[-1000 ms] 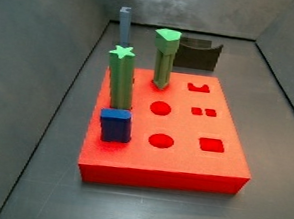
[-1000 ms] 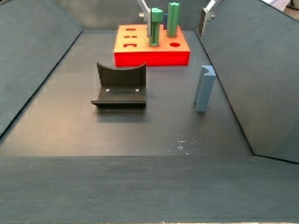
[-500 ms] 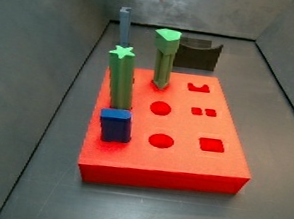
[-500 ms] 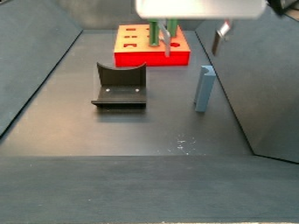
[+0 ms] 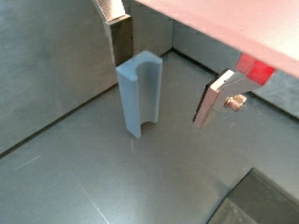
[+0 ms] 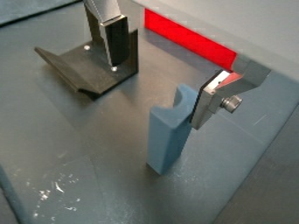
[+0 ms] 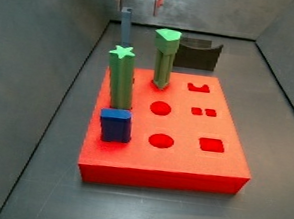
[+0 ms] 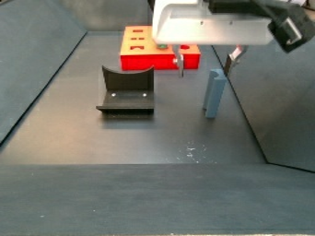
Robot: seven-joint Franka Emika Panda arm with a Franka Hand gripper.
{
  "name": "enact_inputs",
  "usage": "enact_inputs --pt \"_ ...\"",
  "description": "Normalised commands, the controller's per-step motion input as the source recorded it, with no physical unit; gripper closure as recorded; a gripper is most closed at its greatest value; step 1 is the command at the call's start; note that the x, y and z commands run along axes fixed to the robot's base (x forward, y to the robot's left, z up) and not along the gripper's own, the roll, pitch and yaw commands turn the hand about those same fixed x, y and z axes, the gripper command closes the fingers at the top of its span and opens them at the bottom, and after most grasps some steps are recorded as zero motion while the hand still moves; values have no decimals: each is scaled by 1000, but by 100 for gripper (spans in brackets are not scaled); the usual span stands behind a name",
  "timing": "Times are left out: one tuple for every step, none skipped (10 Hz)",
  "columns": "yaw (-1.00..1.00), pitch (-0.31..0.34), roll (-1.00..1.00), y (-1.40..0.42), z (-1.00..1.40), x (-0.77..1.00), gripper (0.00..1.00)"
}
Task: Pick up the arch object. Move up. Rotate the arch object. Move to above the board. Insert the arch object.
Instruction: Pick up the arch object.
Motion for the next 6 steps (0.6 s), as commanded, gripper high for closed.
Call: enact_inputs --pt "0 0 1 43 -243 -31 0" --pt "0 0 0 63 -146 -97 0" --pt "0 -10 0 54 -277 -143 0" --pt "0 -20 0 74 -286 -117 0" --pt "0 -11 0 0 -180 -49 0" --pt "0 -69 -66 0 -23 -20 0"
